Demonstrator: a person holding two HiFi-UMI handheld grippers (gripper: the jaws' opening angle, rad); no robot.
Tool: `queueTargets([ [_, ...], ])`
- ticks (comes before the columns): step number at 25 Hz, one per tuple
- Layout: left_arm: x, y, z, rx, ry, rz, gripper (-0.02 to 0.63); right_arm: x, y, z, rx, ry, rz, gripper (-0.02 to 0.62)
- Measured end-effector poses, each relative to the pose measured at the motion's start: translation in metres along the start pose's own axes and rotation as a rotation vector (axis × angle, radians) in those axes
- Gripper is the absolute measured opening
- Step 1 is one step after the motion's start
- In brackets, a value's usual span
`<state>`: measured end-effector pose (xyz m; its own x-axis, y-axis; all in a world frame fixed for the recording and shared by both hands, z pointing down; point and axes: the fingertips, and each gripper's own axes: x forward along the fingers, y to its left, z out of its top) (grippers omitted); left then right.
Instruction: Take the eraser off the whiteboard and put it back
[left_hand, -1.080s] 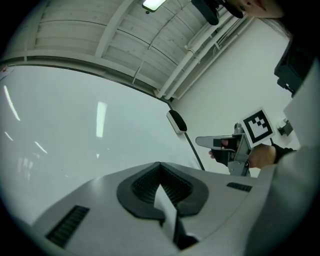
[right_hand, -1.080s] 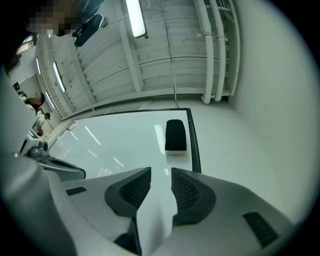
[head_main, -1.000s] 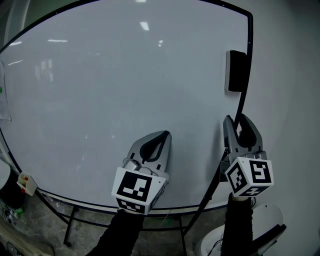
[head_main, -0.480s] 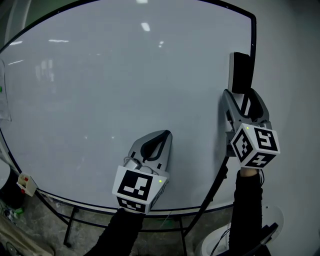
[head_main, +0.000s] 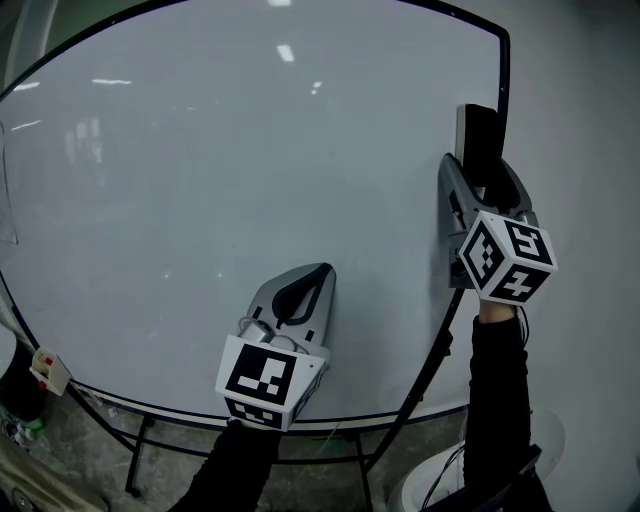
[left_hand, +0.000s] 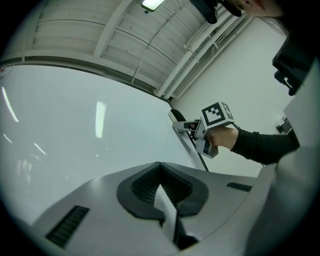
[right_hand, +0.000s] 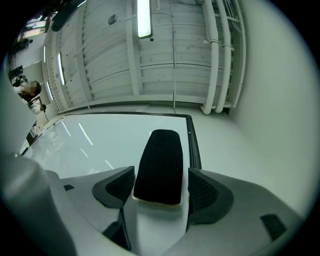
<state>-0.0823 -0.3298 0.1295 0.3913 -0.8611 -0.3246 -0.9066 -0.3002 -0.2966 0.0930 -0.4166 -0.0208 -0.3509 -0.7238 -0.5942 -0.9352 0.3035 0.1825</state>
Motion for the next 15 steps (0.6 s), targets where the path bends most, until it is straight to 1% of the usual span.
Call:
queueTargets([
  [3,-0.0010,-0.0004,-0.0002,-0.001,0.001,-0.002,0.005,0.0006,0.0005,0.0001,-0.002,0.003,-0.001,0.325],
  [6,-0.0028,-0.0003,-0.0017,-0.008,0.002,-0.001,0.005,-0.0001,-0.0005,-0.0008,0.018,0.005,0.000,0.324],
  [12,-0.0077,0.0024,-0.0013,-0.012,0.000,0.007,0.005,-0.0011,0.0002,-0.0015,0.033,0.016,0.002,0.291],
  [15,-0.0093,0.0033,-0.0022,-0.013,-0.001,0.007,0.005,-0.0004,-0.0002,-0.0025,0.039,0.023,0.004,0.288],
])
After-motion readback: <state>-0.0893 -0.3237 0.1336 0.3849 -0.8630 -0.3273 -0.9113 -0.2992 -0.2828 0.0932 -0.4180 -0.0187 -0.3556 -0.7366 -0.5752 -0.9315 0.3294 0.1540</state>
